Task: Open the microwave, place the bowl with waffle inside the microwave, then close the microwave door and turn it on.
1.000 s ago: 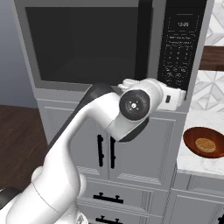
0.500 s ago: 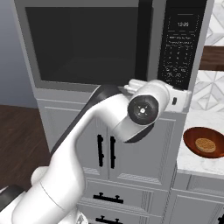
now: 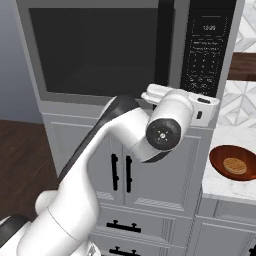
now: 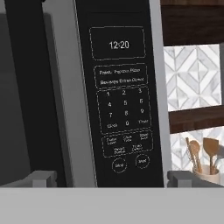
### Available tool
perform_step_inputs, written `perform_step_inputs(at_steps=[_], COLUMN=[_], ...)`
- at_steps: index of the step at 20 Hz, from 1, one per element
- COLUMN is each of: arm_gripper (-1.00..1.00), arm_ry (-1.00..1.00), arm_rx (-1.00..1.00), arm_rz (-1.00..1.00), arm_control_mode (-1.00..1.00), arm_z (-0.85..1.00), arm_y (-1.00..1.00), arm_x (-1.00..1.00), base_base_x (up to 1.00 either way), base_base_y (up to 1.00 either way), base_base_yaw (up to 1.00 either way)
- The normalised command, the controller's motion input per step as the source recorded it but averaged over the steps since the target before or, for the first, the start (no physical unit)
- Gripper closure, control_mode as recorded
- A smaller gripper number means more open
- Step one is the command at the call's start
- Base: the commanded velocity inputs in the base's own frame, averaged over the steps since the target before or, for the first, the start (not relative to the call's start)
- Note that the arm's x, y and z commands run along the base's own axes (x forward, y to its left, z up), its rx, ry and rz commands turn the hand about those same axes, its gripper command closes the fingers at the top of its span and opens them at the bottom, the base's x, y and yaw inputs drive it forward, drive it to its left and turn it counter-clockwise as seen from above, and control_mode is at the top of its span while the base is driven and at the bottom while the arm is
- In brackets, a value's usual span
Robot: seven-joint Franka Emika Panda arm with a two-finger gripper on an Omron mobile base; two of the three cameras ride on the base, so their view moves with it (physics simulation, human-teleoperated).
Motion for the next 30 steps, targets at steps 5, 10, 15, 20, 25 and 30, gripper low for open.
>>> perform_step_inputs(at_steps=[5, 10, 15, 20, 25, 30], arm_gripper=[-1.00, -1.00, -1.00, -1.00, -1.00, -1.00], arm_ry=[-0.22, -0.23, -0.15, -0.05, 0.00, 0.03], arm_rx=[0.00, 0.00, 0.00, 0.00, 0.00, 0.00], arm_rz=[0.00, 0.00, 0.00, 0.00, 0.06, 0.12], arm_control_mode=[-1.00, -1.00, -1.00, -1.00, -1.00, -1.00], arm_z=[0.02, 0.12, 0.07, 0.00, 0.01, 0.00], arm_y=[0.01, 0.10, 0.09, 0.11, 0.26, 0.07], arm_x=[0.00, 0.00, 0.07, 0.12, 0.05, 0.45], base_base_x=[0.00, 0.00, 0.00, 0.00, 0.00, 0.00], base_base_y=[0.00, 0.00, 0.00, 0.00, 0.00, 0.00], base_base_yaw=[0.00, 0.00, 0.00, 0.00, 0.00, 0.00])
